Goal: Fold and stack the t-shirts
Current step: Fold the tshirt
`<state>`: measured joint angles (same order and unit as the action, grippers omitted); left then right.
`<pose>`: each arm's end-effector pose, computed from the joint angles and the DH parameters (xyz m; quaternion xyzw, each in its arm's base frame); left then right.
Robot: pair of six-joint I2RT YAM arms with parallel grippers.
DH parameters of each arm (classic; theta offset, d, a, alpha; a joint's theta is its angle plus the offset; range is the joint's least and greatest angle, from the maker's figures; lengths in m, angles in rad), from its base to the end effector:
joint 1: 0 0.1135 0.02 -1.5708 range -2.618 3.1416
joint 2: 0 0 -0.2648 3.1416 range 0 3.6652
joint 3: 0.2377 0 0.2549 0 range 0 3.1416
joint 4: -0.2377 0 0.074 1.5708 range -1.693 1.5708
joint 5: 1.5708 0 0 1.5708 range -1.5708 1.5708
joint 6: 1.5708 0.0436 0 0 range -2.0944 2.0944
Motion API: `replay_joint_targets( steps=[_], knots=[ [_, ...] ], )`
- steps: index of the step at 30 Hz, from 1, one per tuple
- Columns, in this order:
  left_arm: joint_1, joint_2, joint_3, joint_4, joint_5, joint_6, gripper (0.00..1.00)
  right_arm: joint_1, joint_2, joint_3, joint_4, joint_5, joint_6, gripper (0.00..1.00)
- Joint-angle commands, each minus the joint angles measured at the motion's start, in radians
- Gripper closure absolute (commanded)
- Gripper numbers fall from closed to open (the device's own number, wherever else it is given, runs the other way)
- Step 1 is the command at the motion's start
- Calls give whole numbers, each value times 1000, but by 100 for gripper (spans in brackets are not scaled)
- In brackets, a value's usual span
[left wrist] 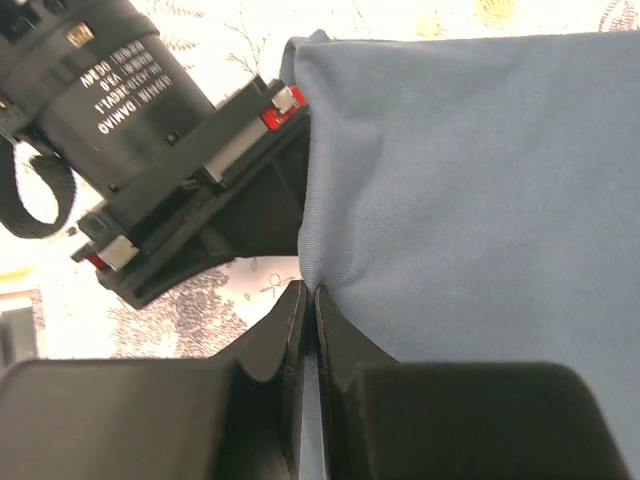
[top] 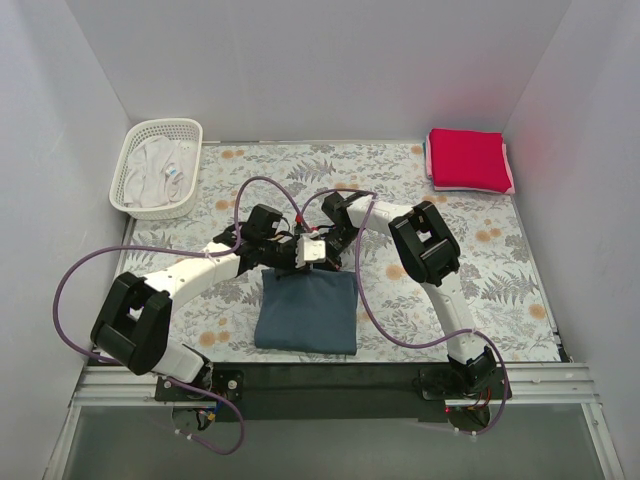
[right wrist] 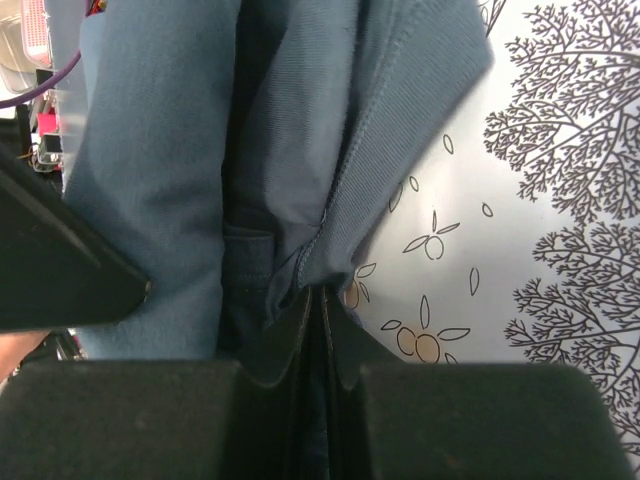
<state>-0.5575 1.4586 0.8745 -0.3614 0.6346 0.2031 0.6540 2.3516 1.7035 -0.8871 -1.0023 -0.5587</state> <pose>0.2358 -0.1775 0.2016 0.4247 0.8038 -0.3437 0.2353 0.3297 0.2990 0.1025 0.5067 -0.7157 -0.4806 0.0073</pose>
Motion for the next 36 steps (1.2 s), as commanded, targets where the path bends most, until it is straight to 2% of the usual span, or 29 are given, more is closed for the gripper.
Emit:
replay_joint_targets(
  steps=[1,15,22,29,36],
  knots=[
    [5,-9,18,87,4,41,100,6,29,-22,-1,57,-46,87],
    [7,-46,-150,300,-47,71,100,6,26,-27,-3,51,-47,87],
    [8,12,-204,409,-43,93,100,4,-9,19,-6,115,-20,84],
    [-12,17,-226,392,14,79,100,-8,-74,99,-12,232,-9,83],
    [-77,-27,-279,312,51,102,100,-21,-64,94,-39,185,-30,82]
  ],
)
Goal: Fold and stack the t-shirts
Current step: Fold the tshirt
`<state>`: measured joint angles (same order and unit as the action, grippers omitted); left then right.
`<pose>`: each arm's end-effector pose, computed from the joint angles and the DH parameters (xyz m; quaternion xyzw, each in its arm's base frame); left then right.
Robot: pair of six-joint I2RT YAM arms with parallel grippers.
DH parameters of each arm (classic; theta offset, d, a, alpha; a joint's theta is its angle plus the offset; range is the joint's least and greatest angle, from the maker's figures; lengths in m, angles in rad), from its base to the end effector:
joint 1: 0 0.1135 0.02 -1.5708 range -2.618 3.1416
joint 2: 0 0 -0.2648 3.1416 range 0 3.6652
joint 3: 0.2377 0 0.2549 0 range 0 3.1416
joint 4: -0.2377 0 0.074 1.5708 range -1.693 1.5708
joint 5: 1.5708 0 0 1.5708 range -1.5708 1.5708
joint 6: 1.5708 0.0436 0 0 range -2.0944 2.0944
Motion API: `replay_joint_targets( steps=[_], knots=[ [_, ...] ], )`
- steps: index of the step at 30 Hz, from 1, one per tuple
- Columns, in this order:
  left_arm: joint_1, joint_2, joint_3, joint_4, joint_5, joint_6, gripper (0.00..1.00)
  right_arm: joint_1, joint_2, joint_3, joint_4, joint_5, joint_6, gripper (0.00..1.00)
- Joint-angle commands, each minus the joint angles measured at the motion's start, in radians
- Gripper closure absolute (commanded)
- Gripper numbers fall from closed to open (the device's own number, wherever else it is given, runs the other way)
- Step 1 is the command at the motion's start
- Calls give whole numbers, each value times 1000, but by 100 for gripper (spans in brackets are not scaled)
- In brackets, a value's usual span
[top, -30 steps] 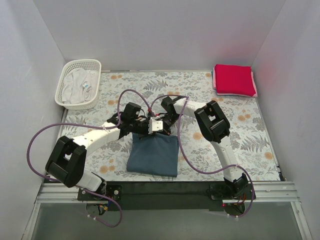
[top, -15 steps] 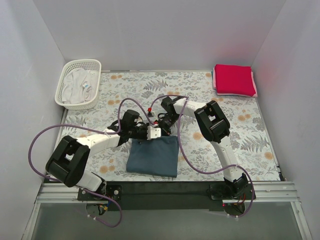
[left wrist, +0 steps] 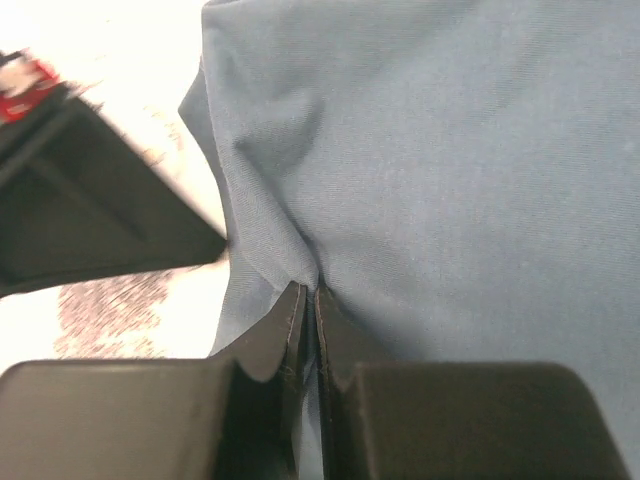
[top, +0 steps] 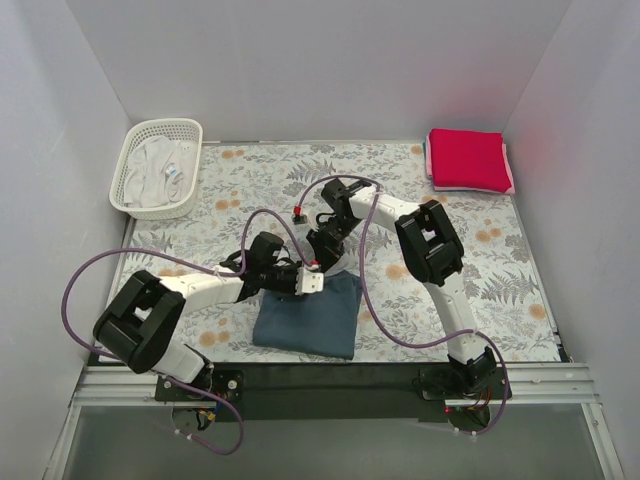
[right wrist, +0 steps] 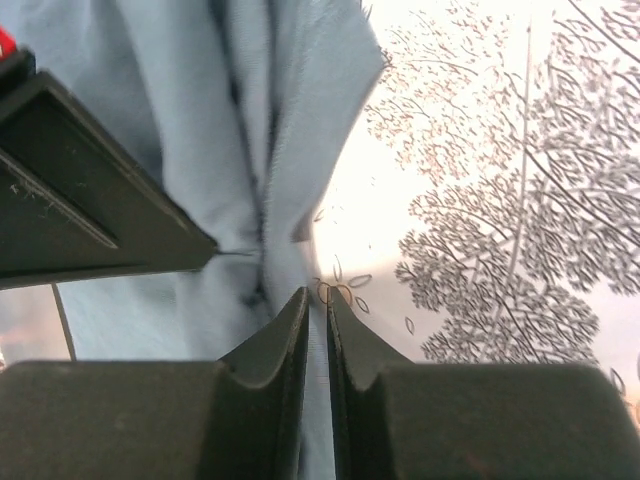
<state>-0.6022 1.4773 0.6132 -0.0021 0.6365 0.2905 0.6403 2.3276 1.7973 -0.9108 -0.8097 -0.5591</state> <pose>0.2098 -0.1757 0.1446 0.4822 0.7575 -0.3410 0.2782 0.3495 0.2997 0.1293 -0.5387 0.7428 0.3951 0.0436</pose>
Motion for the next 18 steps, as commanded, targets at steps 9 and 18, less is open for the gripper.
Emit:
replay_joint_targets(
  steps=[9,18],
  knots=[
    [-90,-144,-24,-67,28,9,100,-5,-14,-30,-22,-80,-55,82],
    [-90,-123,60,-32,-3,6,100,30,32,-70,-25,-160,-62,84]
  ],
)
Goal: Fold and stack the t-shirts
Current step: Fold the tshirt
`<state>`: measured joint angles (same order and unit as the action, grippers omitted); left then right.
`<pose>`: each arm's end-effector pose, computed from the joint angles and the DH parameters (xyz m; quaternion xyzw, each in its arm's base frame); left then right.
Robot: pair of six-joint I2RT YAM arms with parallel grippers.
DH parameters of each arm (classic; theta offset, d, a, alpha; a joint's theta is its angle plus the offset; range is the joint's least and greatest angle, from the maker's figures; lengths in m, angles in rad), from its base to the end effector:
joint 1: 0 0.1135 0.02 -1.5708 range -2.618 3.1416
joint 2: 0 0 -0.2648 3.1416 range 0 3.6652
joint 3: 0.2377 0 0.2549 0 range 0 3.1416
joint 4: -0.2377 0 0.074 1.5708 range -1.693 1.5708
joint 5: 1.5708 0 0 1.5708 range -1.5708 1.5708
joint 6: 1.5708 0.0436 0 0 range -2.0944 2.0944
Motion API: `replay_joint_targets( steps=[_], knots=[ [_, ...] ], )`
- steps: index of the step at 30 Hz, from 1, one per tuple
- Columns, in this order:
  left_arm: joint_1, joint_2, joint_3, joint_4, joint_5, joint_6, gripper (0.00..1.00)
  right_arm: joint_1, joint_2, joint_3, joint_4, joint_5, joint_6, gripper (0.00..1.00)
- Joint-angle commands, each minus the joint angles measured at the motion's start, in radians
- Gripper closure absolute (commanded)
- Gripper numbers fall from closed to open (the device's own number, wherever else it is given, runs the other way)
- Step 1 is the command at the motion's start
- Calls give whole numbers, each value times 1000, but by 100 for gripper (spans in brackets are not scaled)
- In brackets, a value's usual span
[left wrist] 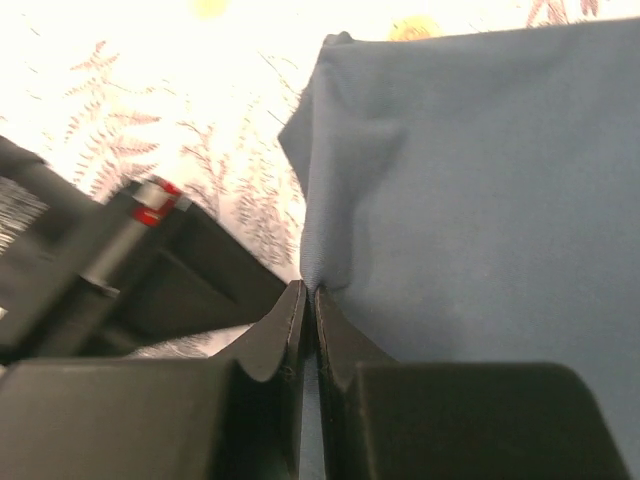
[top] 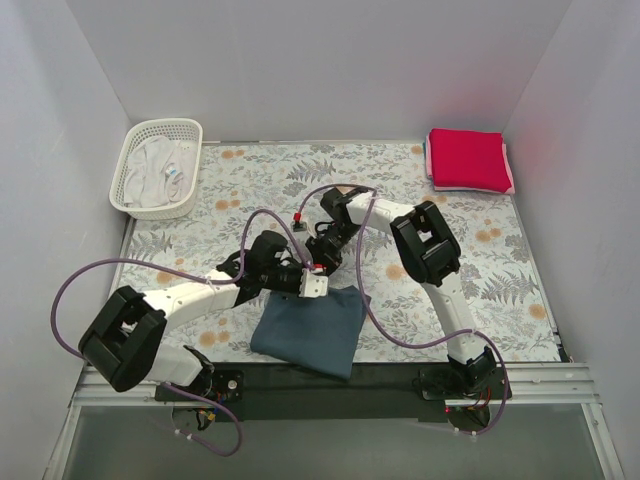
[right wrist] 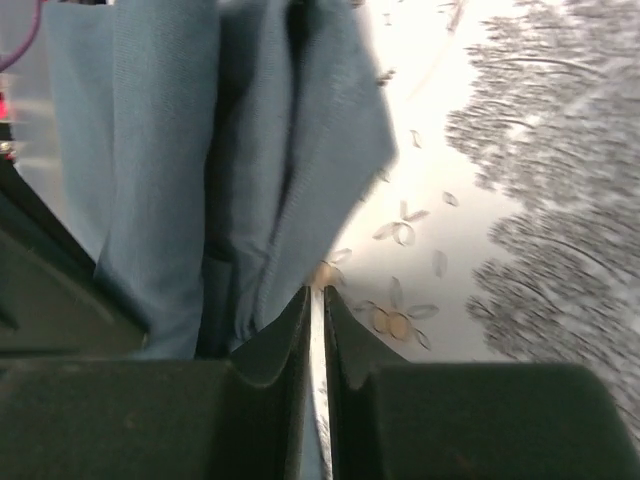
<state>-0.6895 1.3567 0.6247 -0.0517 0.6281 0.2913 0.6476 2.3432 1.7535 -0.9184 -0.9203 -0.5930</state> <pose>0.1886 -0.1887 0.1742 0.5182 0.7191 -0.3518 0.3011 0.3382 0.2994 0.1151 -0.5319 0.7206 0.4445 0.0160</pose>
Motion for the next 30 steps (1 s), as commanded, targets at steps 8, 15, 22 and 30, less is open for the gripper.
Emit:
replay_joint_targets(
  steps=[8,15,22,30],
  knots=[
    [2,113,38,150,-37,9,100,30,19,-34,-16,-58,-31,85],
    [15,186,49,208,-54,-50,100,-20,28,73,-10,46,19,82],
    [18,237,147,21,-36,-216,96,-161,56,339,-11,224,105,46],
    [42,421,389,-57,-152,-472,90,-359,-54,434,-4,334,107,33]
  ],
)
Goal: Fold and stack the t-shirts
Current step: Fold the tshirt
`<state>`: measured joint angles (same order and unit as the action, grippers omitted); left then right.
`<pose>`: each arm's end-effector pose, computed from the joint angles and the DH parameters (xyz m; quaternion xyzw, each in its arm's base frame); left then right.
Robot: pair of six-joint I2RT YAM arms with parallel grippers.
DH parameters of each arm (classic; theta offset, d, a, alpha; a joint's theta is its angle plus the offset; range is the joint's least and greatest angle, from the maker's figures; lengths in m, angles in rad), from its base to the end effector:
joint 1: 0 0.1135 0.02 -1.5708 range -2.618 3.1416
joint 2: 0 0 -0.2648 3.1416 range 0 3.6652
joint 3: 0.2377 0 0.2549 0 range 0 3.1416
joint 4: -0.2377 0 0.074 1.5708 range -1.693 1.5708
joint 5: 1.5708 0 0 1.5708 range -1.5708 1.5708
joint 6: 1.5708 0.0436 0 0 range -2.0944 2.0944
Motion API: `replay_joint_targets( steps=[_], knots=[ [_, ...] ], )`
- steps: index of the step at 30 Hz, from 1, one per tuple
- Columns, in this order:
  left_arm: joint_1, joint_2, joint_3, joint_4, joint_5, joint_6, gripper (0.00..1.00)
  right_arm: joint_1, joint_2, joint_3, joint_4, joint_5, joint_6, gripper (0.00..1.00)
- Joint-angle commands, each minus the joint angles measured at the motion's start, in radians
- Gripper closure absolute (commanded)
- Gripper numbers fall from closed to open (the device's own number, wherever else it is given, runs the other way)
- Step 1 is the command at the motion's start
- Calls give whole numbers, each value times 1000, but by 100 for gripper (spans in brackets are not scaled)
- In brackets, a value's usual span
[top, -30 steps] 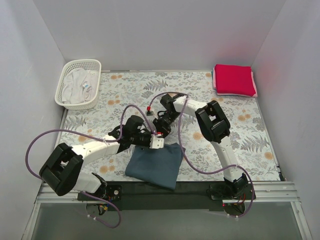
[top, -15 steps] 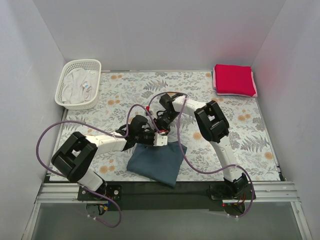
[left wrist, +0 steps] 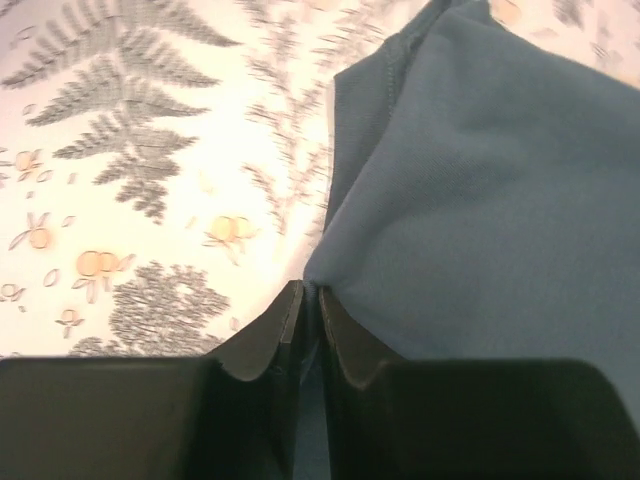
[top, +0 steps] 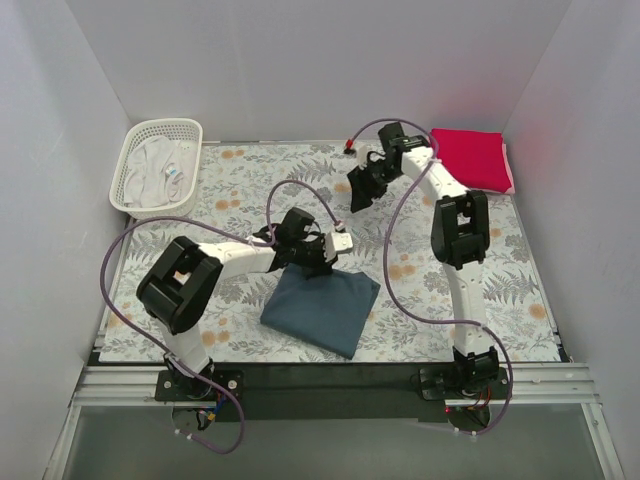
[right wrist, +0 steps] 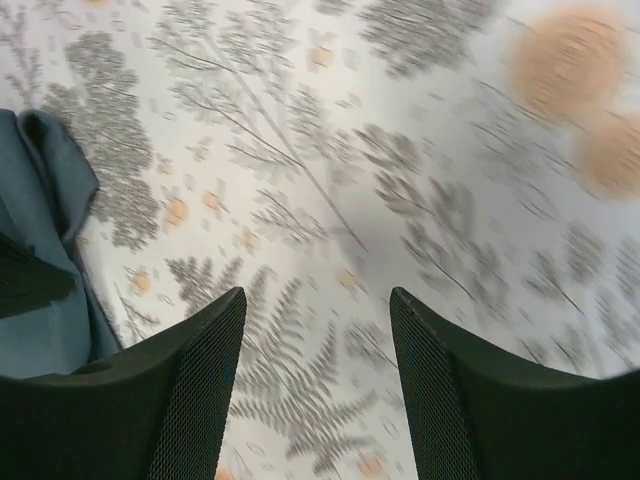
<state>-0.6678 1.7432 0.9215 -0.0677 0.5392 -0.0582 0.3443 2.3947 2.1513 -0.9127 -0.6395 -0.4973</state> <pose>0.2596 -0.2332 0.1473 0.3575 0.8399 -0.3490 0.2119 0.4742 0.1977 0.1922 -0.4385 0.8215 0.2918 0.2184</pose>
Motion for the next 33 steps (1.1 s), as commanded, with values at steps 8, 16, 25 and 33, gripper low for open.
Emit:
replay_joint_targets(
  steps=[8,16,25,33],
  knots=[
    [112,102,344,-221,-82,-434,71,-188,-359,-275,-8,-35,43,34],
    [240,-74,275,-296,-76,-621,56,-192,-480,-582,67,-169,248,55],
    [300,-91,201,-348,-139,-649,55,-108,-604,-882,259,-52,433,47],
    [301,-22,211,-357,-140,-658,55,-80,-640,-989,325,-37,490,44]
  ],
)
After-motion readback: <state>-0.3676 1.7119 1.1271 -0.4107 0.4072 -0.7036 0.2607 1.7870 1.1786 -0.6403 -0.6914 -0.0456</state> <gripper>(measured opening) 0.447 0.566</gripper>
